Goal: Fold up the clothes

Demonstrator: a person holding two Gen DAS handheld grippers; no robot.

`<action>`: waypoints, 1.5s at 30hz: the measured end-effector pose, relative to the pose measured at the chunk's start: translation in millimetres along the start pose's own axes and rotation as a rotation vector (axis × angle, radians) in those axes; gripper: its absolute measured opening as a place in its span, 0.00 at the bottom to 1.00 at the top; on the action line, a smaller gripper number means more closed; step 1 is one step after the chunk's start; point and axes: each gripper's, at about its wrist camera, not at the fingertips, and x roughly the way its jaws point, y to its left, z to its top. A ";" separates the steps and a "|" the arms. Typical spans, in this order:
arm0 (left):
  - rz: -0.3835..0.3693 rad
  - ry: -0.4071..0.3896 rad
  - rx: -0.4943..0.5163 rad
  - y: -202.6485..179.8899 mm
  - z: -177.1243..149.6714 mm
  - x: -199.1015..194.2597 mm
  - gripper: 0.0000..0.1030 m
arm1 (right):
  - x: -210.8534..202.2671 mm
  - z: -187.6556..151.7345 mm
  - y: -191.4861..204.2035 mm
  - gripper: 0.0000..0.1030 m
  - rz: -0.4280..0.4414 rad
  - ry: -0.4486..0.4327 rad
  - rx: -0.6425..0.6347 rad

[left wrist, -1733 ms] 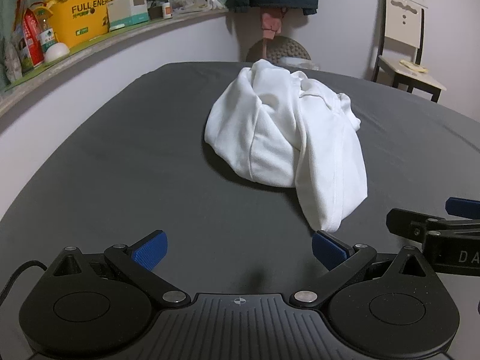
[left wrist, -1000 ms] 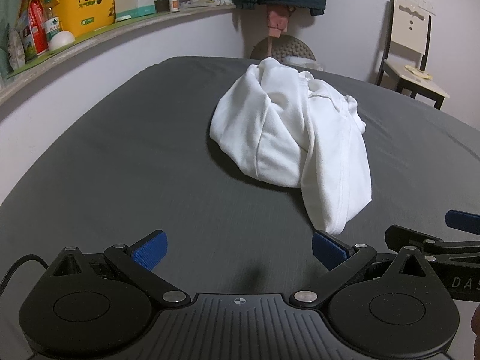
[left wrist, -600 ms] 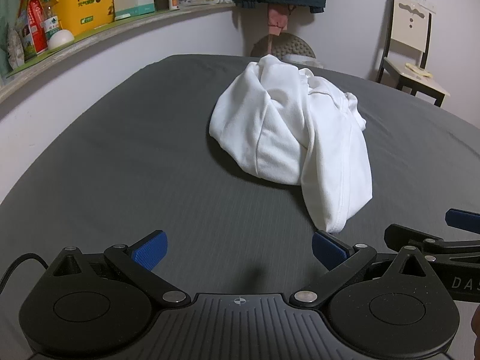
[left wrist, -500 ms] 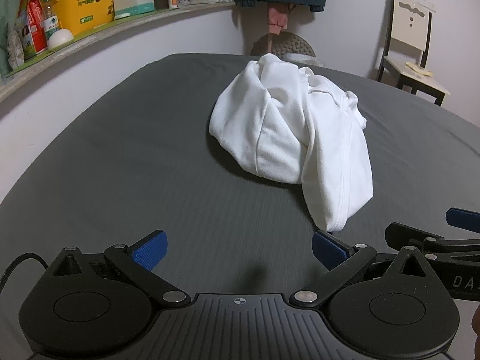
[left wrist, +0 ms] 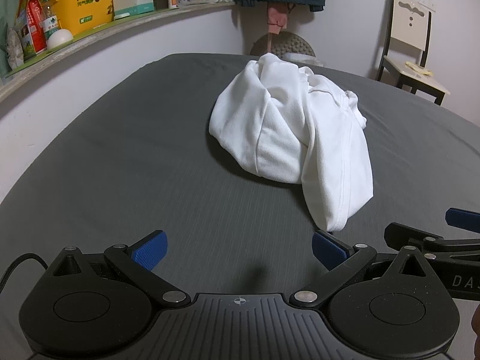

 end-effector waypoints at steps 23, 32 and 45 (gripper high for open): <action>0.009 0.015 -0.045 8.3 3.5 6.4 1.00 | 6.5 4.3 4.5 1.00 0.008 -0.001 0.013; 0.006 0.026 -0.125 20.1 10.8 15.9 1.00 | 15.7 16.6 11.1 1.00 0.000 -0.011 -0.001; 0.050 0.060 -0.267 42.3 17.6 43.3 1.00 | 66.1 37.8 16.8 1.00 0.046 0.010 0.086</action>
